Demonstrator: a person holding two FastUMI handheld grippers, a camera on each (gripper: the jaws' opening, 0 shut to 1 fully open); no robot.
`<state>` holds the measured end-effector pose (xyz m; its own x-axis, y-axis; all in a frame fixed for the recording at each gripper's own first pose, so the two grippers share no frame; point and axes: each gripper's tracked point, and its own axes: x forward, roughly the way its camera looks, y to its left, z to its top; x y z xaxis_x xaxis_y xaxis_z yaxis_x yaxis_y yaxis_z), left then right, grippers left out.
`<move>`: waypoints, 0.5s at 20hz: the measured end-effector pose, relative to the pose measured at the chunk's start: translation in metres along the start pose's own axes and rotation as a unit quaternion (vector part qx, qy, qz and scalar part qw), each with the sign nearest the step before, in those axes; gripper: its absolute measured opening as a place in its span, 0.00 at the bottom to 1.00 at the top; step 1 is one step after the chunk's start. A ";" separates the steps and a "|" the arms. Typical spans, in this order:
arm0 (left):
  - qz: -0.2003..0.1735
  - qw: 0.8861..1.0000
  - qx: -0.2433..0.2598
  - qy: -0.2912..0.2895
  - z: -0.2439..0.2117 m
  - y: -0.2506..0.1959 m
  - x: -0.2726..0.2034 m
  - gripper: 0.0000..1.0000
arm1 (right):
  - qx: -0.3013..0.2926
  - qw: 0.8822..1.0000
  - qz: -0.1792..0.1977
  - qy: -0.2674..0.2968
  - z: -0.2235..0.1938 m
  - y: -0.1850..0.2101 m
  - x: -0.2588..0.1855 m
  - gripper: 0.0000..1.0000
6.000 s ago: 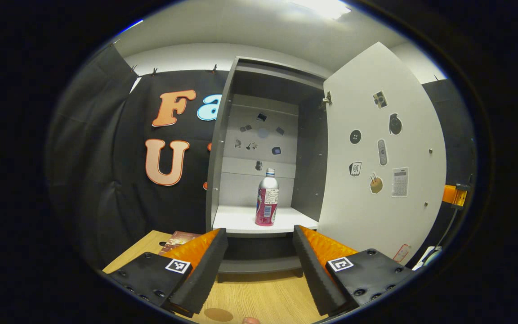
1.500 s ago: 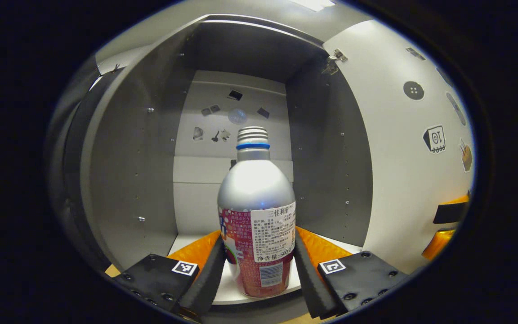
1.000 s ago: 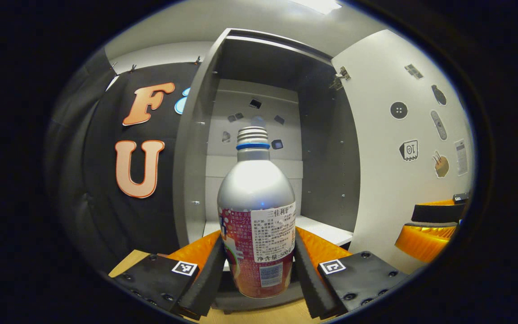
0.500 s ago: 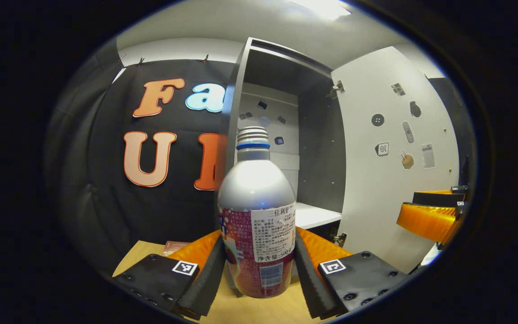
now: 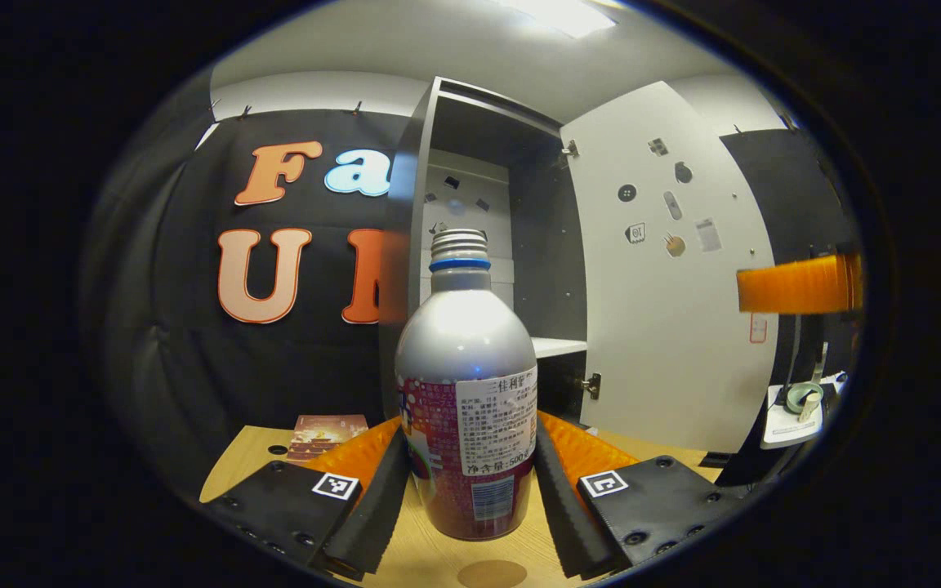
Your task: Open the cabinet door with the right hand, grasp the bottle in the cabinet with the left hand and place it on the coaster, then close the cabinet door with the right hand.
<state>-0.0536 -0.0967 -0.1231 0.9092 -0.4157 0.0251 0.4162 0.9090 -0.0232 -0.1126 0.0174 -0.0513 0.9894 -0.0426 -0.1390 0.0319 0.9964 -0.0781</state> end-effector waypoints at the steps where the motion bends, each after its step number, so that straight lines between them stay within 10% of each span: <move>1: 0.000 1.000 0.002 0.001 -0.013 -0.004 -0.003 0.83 | -0.003 1.000 0.002 0.003 -0.004 -0.003 -0.004 0.89; 10: 0.027 0.999 0.019 0.040 -0.132 -0.023 -0.001 0.84 | -0.027 0.998 0.032 0.041 -0.066 -0.006 -0.012 0.89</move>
<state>-0.0628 -0.1214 -0.2549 0.9287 -0.3667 -0.0554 0.3680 0.9297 0.0162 -0.1341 0.0076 -0.1142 0.9740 0.0127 -0.2263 -0.0408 0.9920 -0.1196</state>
